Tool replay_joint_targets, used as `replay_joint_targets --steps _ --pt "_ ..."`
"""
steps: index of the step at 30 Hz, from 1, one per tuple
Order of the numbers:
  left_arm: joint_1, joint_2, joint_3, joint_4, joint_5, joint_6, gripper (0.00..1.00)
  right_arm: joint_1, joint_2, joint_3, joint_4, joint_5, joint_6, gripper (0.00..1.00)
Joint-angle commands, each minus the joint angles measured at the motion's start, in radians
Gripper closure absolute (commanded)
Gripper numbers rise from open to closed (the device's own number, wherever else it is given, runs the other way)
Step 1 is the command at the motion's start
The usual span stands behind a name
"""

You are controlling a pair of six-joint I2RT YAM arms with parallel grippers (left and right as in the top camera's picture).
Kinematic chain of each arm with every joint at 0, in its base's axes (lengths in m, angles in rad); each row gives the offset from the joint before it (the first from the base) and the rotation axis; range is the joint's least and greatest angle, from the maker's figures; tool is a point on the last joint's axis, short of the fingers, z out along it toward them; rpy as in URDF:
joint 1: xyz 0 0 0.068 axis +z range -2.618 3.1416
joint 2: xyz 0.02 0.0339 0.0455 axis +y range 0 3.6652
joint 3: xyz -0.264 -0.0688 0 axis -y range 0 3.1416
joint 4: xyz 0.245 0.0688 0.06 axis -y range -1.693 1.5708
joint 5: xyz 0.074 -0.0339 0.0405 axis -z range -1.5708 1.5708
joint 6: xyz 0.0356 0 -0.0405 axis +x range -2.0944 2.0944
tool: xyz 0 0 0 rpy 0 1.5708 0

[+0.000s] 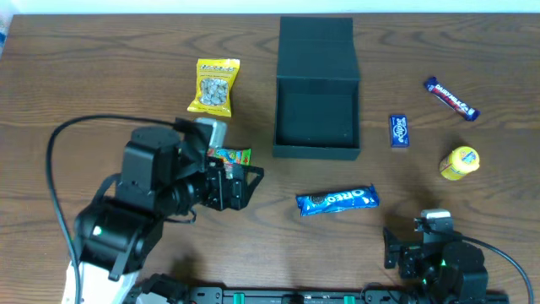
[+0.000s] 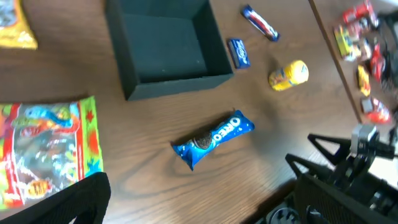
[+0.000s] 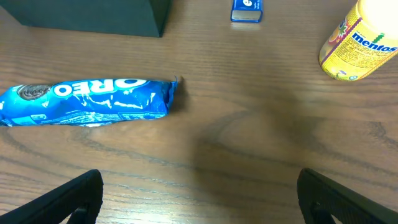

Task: Pack container
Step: 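Reach the left gripper forward over the green Haribo bag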

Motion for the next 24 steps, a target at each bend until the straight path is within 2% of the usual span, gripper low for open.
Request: replay_joint_targets --steps 1,3,5,7,11,12,13,14,15,19,23,24 --pt "-0.013 0.038 0.022 -0.006 0.011 0.071 0.05 -0.010 -0.009 -0.007 -0.007 -0.003 -0.011 0.01" --pt "-0.014 0.063 0.023 -0.002 0.010 0.049 0.05 -0.010 -0.009 -0.007 -0.007 -0.003 -0.011 0.01" --pt "-0.014 0.083 0.023 -0.003 -0.021 -0.047 0.04 -0.010 -0.009 -0.007 -0.007 -0.004 -0.012 0.01" --pt "-0.014 0.103 0.024 -0.008 -0.081 -0.211 0.05 -0.010 -0.009 -0.007 -0.007 -0.003 -0.011 0.01" --pt "-0.014 0.140 0.054 -0.089 -0.305 -0.587 0.02 -0.010 -0.009 -0.007 -0.007 -0.003 -0.012 0.01" --pt "-0.014 0.158 0.077 -0.127 -0.391 -0.685 0.07 -0.010 -0.009 -0.007 -0.007 -0.003 -0.011 0.01" --pt "-0.014 0.172 0.094 -0.147 -0.435 -0.726 0.11 -0.010 -0.009 -0.007 -0.007 -0.003 -0.012 0.01" --pt "-0.014 0.186 0.111 -0.161 -0.465 -0.756 0.09 -0.010 -0.009 -0.007 -0.007 -0.003 -0.012 0.01" --pt "-0.015 0.200 0.124 -0.163 -0.474 -0.761 0.03 -0.010 -0.009 -0.007 -0.007 -0.004 -0.011 0.01" --pt "-0.018 0.253 0.145 -0.128 -0.406 -0.721 0.05 -0.010 -0.009 -0.007 -0.007 -0.003 -0.012 0.01" --pt "-0.021 0.278 0.145 -0.123 -0.391 -0.464 0.05 -0.010 -0.009 -0.007 -0.007 -0.003 -0.012 0.01" --pt "-0.021 0.282 0.145 -0.110 -0.386 -0.457 0.05 -0.010 -0.009 -0.007 -0.007 -0.003 -0.011 0.01"
